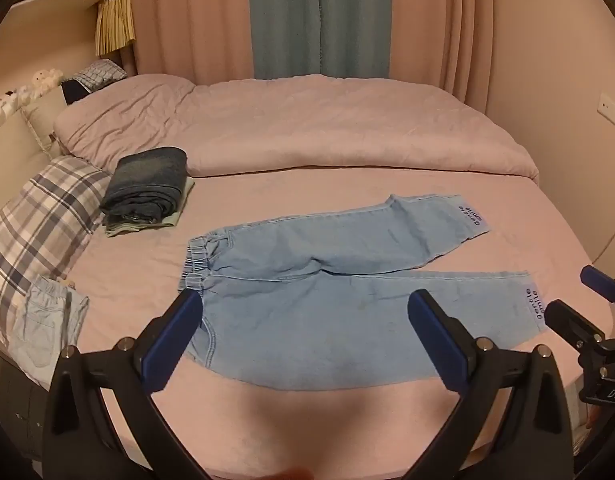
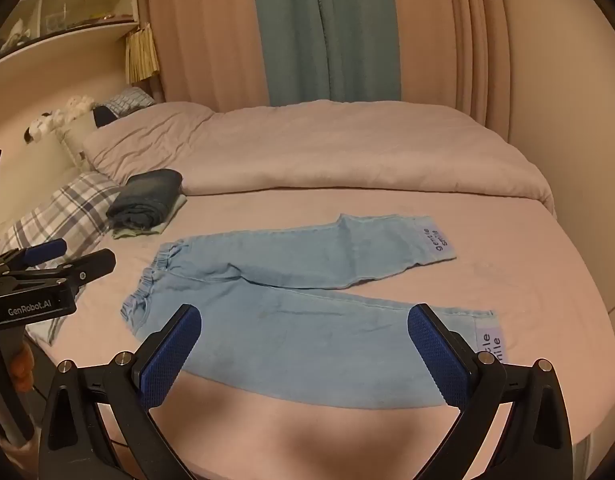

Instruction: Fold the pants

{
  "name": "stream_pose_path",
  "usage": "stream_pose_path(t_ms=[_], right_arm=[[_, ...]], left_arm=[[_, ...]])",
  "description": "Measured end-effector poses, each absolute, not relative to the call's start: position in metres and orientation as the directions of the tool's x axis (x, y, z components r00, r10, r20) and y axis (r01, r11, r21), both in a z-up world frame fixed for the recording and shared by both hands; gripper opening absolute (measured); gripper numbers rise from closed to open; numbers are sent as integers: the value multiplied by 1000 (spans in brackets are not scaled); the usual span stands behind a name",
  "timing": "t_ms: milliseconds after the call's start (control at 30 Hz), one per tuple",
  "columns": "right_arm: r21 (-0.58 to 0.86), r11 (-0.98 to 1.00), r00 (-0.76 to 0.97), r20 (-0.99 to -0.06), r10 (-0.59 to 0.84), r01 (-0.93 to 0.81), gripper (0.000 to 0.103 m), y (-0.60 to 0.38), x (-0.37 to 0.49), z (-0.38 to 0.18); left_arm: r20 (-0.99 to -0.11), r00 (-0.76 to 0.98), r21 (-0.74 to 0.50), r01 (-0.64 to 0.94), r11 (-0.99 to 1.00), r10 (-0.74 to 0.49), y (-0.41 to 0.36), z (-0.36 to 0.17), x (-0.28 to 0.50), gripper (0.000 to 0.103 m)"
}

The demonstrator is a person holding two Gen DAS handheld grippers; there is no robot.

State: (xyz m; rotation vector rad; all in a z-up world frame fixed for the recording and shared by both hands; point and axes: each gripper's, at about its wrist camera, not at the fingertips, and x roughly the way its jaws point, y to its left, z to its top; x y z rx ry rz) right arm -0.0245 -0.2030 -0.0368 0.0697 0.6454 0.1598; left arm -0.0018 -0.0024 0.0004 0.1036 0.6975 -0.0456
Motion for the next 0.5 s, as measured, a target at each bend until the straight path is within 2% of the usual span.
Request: stream_pose_path(t_ms=[167, 233, 500], right_arm=[[107, 987, 786, -597, 161, -120, 102, -198, -24, -39], [111, 986, 784, -598, 163, -121, 103, -198, -24, -41], [99, 987, 778, -608, 160, -125, 102, -192, -21, -40]], left_arm=[[-649, 761, 92, 72, 993, 5, -14, -6, -4, 103], [-669, 742, 23, 82, 996, -46, 1, -7, 5, 103], [-668, 744, 43, 83, 996, -33, 9, -9, 5, 103]])
